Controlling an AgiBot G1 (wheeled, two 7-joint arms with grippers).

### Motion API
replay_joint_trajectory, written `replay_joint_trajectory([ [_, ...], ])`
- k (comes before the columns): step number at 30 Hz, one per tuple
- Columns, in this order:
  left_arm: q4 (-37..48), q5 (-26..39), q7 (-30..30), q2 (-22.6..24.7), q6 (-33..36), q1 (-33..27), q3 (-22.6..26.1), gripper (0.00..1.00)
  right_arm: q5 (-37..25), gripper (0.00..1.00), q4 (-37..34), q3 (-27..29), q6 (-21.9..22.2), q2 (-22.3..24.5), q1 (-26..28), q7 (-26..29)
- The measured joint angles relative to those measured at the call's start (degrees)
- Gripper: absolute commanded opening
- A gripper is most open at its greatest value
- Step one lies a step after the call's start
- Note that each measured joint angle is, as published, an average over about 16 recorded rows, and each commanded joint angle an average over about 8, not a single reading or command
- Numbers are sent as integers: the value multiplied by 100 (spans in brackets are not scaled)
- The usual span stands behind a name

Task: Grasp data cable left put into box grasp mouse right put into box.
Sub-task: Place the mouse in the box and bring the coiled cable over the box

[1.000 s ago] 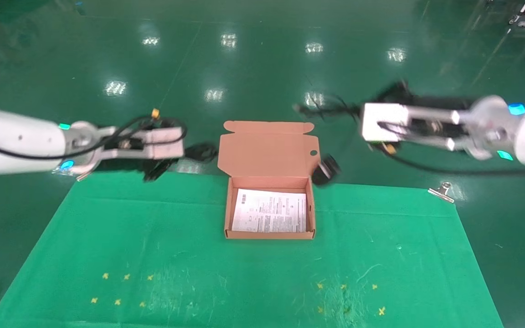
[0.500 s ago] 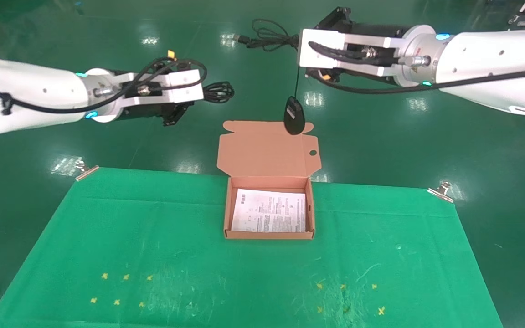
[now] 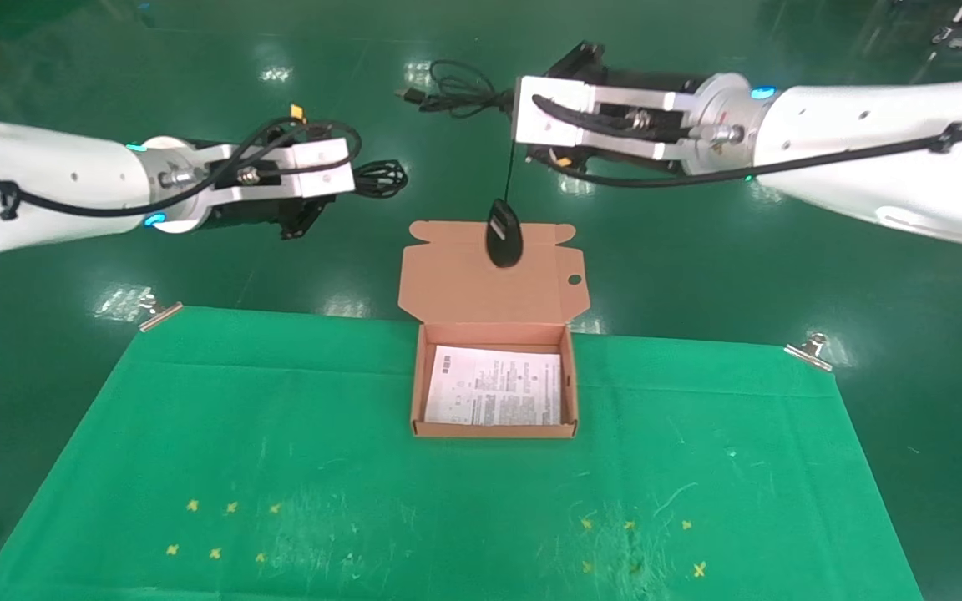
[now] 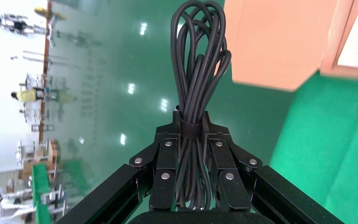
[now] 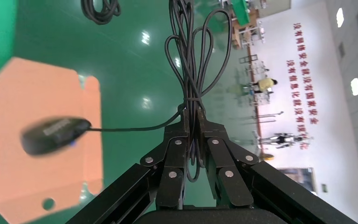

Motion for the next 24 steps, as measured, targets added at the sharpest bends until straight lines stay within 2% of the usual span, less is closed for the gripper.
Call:
replay_joint_trajectory([
  [16,-503,1117,-958,-370,476,274,157,0,199,0,-633,-128,-80,-446,-406,-153],
  [24,-787,1444,-1325,-464,694,355,176,0,242,0,-989,-188,-105,-634,-609,32],
])
